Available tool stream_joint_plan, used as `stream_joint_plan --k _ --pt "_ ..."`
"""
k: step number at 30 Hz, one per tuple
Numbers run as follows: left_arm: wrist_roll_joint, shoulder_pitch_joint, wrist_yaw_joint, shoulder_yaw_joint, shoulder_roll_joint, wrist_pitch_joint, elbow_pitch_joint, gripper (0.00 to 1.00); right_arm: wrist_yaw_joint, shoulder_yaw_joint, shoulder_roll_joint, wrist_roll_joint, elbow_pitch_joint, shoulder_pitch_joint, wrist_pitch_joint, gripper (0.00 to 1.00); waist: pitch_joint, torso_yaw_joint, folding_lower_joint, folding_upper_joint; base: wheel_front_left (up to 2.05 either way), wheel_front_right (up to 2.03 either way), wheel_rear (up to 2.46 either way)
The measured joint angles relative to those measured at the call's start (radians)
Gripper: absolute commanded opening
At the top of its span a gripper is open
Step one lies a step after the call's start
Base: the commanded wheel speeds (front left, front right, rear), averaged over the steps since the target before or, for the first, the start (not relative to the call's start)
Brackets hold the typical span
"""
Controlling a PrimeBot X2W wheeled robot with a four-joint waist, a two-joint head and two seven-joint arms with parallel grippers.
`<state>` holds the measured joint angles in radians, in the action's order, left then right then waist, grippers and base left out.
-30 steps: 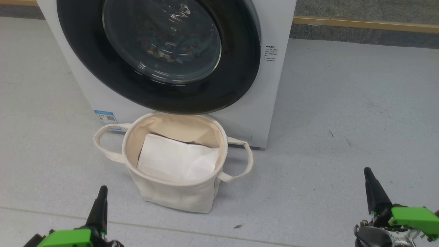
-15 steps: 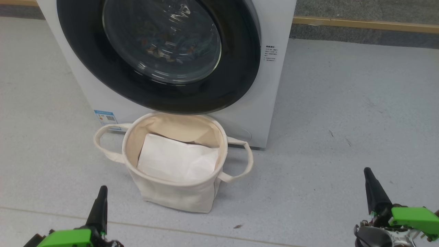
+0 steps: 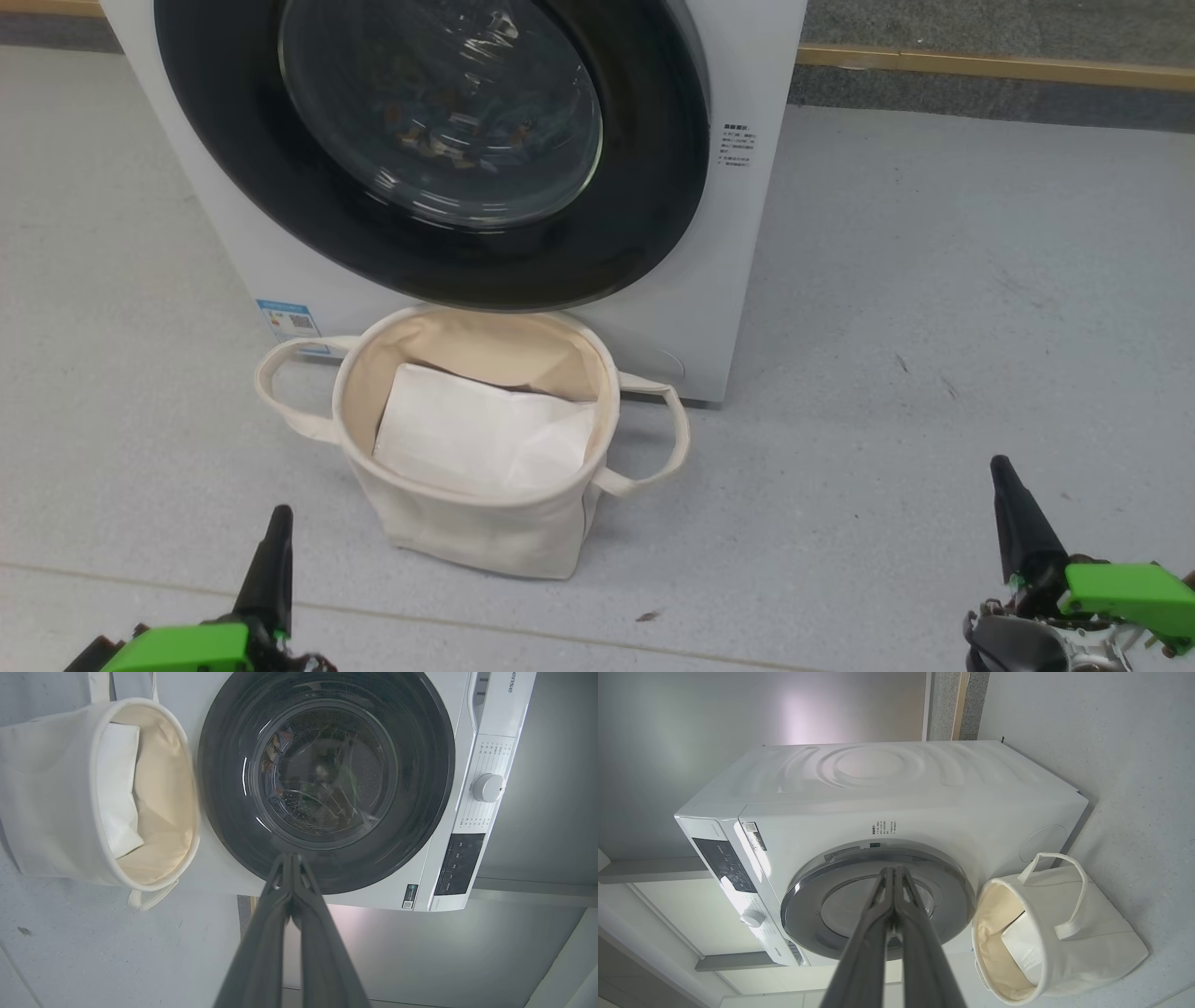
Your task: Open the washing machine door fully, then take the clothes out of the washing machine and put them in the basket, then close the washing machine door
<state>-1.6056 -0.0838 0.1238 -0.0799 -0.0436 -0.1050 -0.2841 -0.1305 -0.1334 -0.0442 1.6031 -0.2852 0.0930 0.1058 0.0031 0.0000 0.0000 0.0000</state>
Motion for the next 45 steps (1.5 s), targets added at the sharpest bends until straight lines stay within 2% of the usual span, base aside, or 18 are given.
stream_joint_plan --k 12,13,19,23,27,45 --pt "0.000 0.000 0.000 0.001 0.000 0.001 -0.006 0.00 0.000 0.000 0.001 0.000 -0.006 0.000 0.000 0.00 0.000 0.000 0.0000 0.0000 0.00 0.00 0.00" --pt "0.000 0.002 -0.001 0.002 0.001 0.001 -0.019 1.00 0.000 0.001 0.002 0.000 -0.020 -0.001 -0.001 1.00 0.000 0.000 0.0000 0.0000 0.00 0.00 0.00" --pt "0.000 0.061 -0.002 0.005 0.009 0.002 -0.100 1.00 0.000 0.003 0.009 0.000 -0.103 -0.055 -0.002 1.00 0.000 0.000 0.0000 0.0000 0.00 0.00 0.00" --pt "0.001 0.060 -0.002 0.006 0.009 0.014 -0.102 1.00 0.000 0.013 0.009 0.000 -0.106 -0.055 -0.012 1.00 -0.002 0.001 0.0014 0.0000 0.00 0.00 0.00" --pt "0.005 0.060 -0.002 0.006 0.009 0.029 -0.102 1.00 0.000 0.021 0.009 0.000 -0.107 -0.055 -0.023 1.00 0.000 0.002 0.0002 0.0000 0.00 0.00 0.00" --pt "0.038 0.024 -0.002 0.011 0.009 0.079 -0.102 1.00 0.000 0.049 0.009 0.000 -0.114 -0.026 -0.074 1.00 0.001 0.005 0.0001 0.0000 0.00 0.00 0.00"
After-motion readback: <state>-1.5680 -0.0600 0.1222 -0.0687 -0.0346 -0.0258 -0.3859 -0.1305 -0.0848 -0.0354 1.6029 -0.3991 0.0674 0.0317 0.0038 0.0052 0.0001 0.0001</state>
